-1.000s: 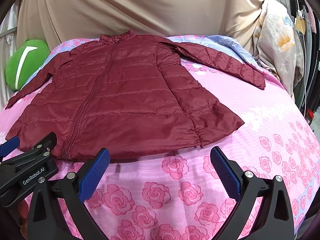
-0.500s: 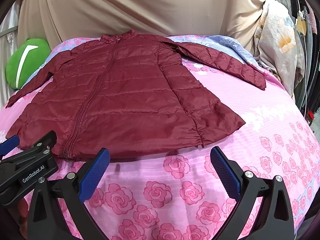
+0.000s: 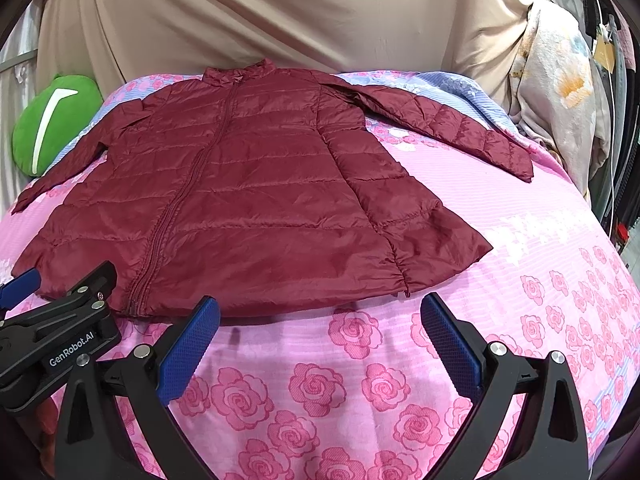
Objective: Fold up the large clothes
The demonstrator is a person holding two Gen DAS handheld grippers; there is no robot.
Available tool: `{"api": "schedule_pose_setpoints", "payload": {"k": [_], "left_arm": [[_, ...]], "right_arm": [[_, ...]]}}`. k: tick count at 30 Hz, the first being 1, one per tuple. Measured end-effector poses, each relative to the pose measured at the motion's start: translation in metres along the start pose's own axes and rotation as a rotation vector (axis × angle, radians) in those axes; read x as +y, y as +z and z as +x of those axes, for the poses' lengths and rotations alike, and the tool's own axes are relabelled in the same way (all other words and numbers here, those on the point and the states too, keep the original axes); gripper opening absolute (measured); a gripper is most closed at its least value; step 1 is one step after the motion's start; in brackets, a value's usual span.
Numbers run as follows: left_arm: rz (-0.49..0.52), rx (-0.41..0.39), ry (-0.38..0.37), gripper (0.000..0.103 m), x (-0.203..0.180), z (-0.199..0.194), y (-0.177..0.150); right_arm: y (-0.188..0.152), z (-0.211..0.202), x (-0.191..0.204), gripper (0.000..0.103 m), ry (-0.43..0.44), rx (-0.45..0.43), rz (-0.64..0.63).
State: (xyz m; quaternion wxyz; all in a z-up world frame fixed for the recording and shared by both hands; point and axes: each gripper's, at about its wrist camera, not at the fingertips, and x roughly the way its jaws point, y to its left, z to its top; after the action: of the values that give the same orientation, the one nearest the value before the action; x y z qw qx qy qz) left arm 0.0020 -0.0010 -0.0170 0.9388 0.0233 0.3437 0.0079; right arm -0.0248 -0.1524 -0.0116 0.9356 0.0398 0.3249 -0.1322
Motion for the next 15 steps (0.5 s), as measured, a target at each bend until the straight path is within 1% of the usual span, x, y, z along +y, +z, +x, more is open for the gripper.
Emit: {"api": "schedule_pose_setpoints", "payload": {"k": [15], "left_arm": [[0.014,0.009,0.000,0.098,-0.0050,0.0069,0.0000]], "right_arm": [[0.0013,0.0058,0.0027,0.098,0.004,0.011,-0.002]]}}
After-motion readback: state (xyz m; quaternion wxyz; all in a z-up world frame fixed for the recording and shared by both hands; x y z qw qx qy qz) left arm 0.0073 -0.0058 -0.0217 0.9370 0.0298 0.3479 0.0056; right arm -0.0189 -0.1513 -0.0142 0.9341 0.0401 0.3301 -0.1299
